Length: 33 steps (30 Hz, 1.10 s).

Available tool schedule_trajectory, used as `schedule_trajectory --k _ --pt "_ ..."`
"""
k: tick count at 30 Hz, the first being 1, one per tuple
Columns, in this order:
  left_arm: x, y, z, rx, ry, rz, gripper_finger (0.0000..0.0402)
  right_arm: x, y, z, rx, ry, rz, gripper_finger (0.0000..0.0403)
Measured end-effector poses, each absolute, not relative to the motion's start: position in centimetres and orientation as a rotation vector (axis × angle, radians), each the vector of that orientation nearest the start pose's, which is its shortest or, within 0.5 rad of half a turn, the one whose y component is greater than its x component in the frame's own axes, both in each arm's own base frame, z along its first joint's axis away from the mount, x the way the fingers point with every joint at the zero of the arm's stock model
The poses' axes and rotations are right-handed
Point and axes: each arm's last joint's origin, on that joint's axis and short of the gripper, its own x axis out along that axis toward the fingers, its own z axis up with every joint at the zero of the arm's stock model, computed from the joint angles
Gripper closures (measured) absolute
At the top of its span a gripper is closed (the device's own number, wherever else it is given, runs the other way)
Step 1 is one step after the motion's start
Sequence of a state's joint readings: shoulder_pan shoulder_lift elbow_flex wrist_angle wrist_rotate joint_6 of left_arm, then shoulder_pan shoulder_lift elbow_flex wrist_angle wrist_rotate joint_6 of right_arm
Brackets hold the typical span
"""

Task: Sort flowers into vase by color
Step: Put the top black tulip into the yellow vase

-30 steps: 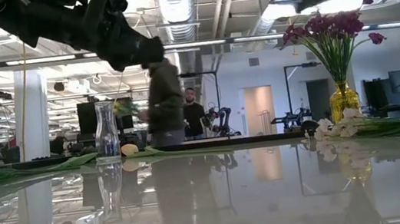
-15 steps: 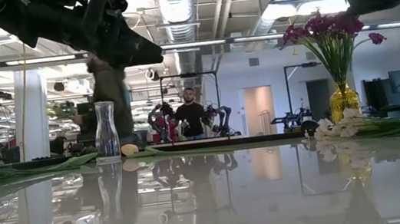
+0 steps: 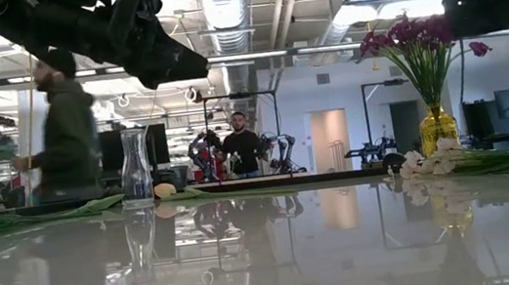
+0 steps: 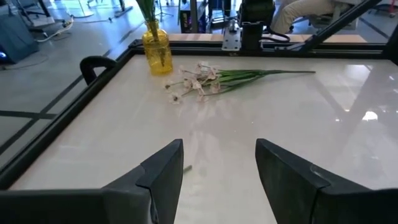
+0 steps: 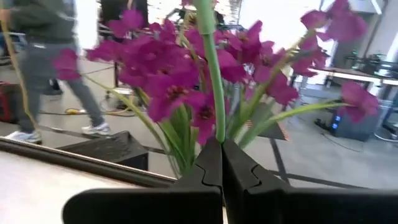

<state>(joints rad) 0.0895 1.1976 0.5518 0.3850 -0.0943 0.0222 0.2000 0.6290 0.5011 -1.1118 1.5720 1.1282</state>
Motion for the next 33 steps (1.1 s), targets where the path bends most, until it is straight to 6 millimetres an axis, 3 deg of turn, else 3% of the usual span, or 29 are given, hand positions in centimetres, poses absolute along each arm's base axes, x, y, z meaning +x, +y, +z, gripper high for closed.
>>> schedule_trajectory --k 9,13,22,25,29,33 --pt "24.8 2.5 22.9 0.032 0.225 0.18 0.0212 8.7 -1.3 23.7 -0.086 0.075 -1.378 0.0385" --pt "24.9 2.5 23.0 0.04 0.212 0.179 0.0212 9.4 -1.1 23.9 0.036 0.171 -1.288 0.0385" --pt "24.9 2.6 22.9 0.043 0.218 0.182 0.0212 14.6 1.4 25.9 0.036 0.216 -0.812 0.0384" --pt "24.9 2.6 22.9 0.058 0.221 0.18 0.0212 16.2 1.5 26.1 -0.061 0.206 -0.767 0.0384" --pt "24.8 2.6 22.9 0.071 0.222 0.179 0.0212 17.6 0.2 24.7 -0.141 0.116 -0.638 0.0384" --pt "24.8 2.6 22.8 0.07 0.235 0.178 0.0212 16.9 -2.6 23.4 -0.132 0.017 -0.645 0.0385"
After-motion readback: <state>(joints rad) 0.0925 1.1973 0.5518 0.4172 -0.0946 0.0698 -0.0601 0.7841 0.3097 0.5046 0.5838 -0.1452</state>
